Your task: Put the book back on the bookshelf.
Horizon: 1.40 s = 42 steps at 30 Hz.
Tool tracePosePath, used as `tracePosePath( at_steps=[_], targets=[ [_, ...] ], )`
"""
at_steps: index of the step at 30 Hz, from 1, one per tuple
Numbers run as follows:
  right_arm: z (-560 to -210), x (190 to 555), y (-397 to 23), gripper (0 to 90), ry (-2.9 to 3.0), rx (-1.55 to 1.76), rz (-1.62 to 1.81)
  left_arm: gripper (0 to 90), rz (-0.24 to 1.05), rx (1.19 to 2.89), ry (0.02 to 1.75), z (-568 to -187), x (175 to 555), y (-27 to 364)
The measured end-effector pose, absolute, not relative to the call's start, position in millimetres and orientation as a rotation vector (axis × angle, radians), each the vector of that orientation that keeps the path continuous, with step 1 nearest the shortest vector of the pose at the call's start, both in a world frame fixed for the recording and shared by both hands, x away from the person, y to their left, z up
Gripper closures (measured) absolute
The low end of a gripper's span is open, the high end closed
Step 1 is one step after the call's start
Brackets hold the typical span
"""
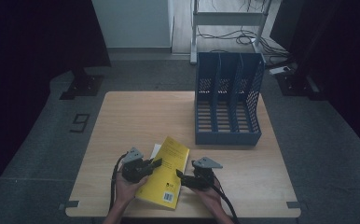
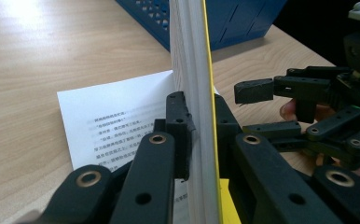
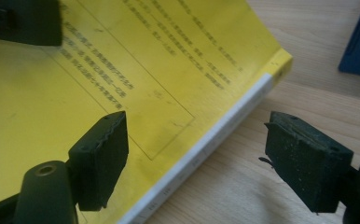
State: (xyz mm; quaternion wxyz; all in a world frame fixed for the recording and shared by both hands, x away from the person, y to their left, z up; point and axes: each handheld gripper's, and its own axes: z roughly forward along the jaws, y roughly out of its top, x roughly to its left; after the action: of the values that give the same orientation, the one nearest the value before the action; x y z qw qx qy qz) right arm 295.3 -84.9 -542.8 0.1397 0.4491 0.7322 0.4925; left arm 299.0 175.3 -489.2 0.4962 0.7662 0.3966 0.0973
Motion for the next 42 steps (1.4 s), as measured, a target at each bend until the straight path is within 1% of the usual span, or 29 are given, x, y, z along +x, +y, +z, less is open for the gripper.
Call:
tracePosePath(
  at_steps=[14, 32, 42],
  targets=[
    [-535, 294, -93, 19.3, 2.096, 1.268, 1.485, 82.0, 0.284, 1.822, 0.889, -468, 287, 181],
    [-532, 296, -99, 19.9, 2.082, 1.286, 1.497, 82.0, 0.296, 1.779, 0.866, -459, 283, 191],
    [-528, 294, -97, 20.5, 2.084, 1.276, 1.525, 82.0, 0.303, 1.771, 0.85, -455, 279, 190]
  ],
)
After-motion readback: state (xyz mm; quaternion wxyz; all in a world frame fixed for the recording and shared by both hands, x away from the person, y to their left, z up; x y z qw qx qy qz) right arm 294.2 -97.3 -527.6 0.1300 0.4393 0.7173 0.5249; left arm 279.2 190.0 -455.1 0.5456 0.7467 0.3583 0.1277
